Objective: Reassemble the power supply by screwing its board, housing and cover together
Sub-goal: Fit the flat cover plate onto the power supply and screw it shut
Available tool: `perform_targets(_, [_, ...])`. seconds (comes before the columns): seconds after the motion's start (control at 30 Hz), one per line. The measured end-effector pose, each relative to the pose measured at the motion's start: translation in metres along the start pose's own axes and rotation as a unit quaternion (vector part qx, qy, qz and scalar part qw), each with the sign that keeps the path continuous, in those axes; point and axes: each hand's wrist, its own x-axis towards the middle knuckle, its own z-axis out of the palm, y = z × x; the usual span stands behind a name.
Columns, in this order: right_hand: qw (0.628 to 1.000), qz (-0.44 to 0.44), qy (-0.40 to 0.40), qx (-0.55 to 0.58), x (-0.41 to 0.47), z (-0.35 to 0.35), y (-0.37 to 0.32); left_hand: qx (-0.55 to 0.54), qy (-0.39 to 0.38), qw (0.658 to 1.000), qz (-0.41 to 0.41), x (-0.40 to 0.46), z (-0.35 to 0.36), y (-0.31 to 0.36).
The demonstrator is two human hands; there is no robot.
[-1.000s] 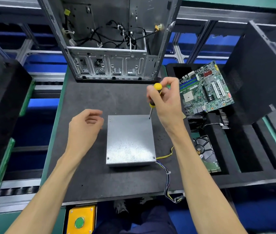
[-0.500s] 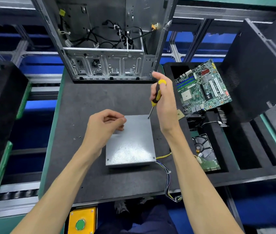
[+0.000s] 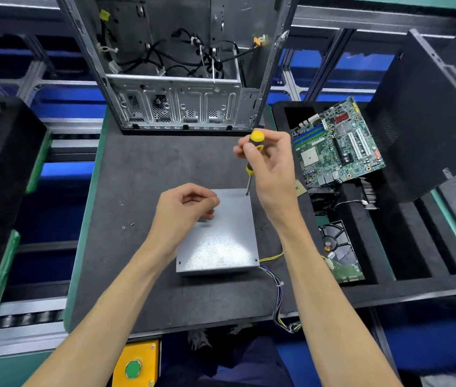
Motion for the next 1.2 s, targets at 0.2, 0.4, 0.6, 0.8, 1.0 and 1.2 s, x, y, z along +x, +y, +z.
perform_targets(0.2, [1.0, 0.0, -0.014, 0.026, -0.0022, -0.003, 0.0012, -0.009, -0.006, 1.0, -0.014, 0.0013, 0.0006, -0.0014])
perform_targets(0.4, [1.0, 0.0, 0.008, 0.017, -0.0003, -0.0001, 0.0001, -0.019, -0.02, 0.999, -0.019, 0.0017, -0.0012, -0.0016])
perform_targets(0.6, [1.0, 0.006, 0.012, 0.023, -0.0006, -0.0028, 0.0018, -0.026, -0.054, 0.998, -0.019, 0.0002, -0.0009, 0.0007])
perform_targets(0.8, [1.0, 0.003, 0.011, 0.008, 0.001, 0.0002, -0.0001, -0.028, -0.055, 0.998, -0.025, -0.0016, -0.0011, 0.0034])
perform_targets(1.0, [1.0, 0.009, -0.001, 0.019, -0.0011, 0.0001, -0.0011, -0.002, -0.028, 0.999, -0.018, -0.0026, -0.0045, 0.0041])
perform_targets(1.2, [1.0, 0.01, -0.009, 0.003, 0.0011, 0.0022, -0.0039, -0.005, -0.022, 1.0, -0.02, -0.0048, -0.0067, 0.0049])
